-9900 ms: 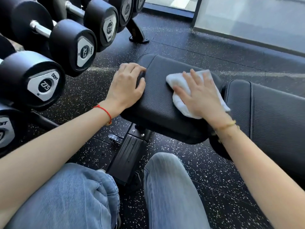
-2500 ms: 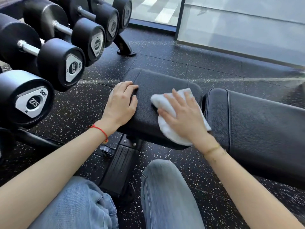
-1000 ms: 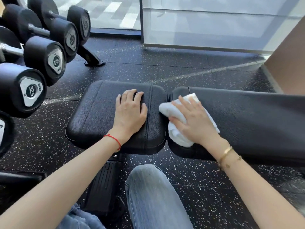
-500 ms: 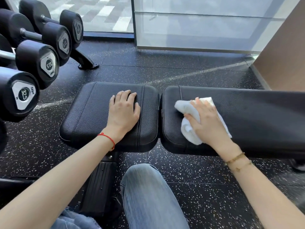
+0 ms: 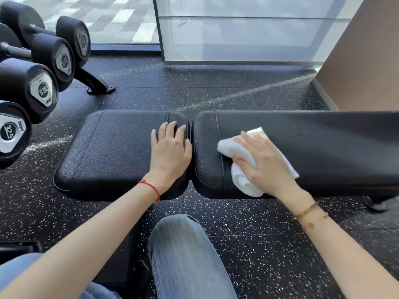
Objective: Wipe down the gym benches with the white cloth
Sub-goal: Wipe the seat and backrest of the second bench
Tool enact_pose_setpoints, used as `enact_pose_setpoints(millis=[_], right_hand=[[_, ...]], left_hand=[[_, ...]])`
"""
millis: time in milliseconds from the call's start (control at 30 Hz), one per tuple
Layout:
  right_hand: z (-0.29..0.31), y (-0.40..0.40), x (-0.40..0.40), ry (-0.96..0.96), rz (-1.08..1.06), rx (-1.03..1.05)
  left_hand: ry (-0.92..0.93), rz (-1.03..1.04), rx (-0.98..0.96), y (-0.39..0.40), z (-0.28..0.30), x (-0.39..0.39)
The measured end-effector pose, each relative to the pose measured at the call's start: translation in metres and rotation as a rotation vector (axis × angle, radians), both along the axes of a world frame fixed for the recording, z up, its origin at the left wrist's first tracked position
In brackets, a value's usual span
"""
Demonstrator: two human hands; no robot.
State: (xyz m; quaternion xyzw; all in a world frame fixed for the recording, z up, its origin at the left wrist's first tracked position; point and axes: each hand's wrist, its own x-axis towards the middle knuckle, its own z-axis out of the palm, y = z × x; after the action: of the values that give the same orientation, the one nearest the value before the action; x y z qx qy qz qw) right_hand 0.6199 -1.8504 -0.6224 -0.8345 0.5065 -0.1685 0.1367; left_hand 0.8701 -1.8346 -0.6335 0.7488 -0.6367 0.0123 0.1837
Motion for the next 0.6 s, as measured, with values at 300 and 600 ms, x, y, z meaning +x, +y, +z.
enact_pose_setpoints(millis=[300, 600], right_hand=[[0.012, -0.072, 0.043, 0.216, -0.051, -0.035], [-0.008, 0.039, -0.015, 0.098, 0.239, -0.275]], left_hand=[[0.014, 0.01, -0.036, 0.0, 0.0, -0.003], [0.021, 0.013, -0.058, 0.0, 0.001, -0.001]])
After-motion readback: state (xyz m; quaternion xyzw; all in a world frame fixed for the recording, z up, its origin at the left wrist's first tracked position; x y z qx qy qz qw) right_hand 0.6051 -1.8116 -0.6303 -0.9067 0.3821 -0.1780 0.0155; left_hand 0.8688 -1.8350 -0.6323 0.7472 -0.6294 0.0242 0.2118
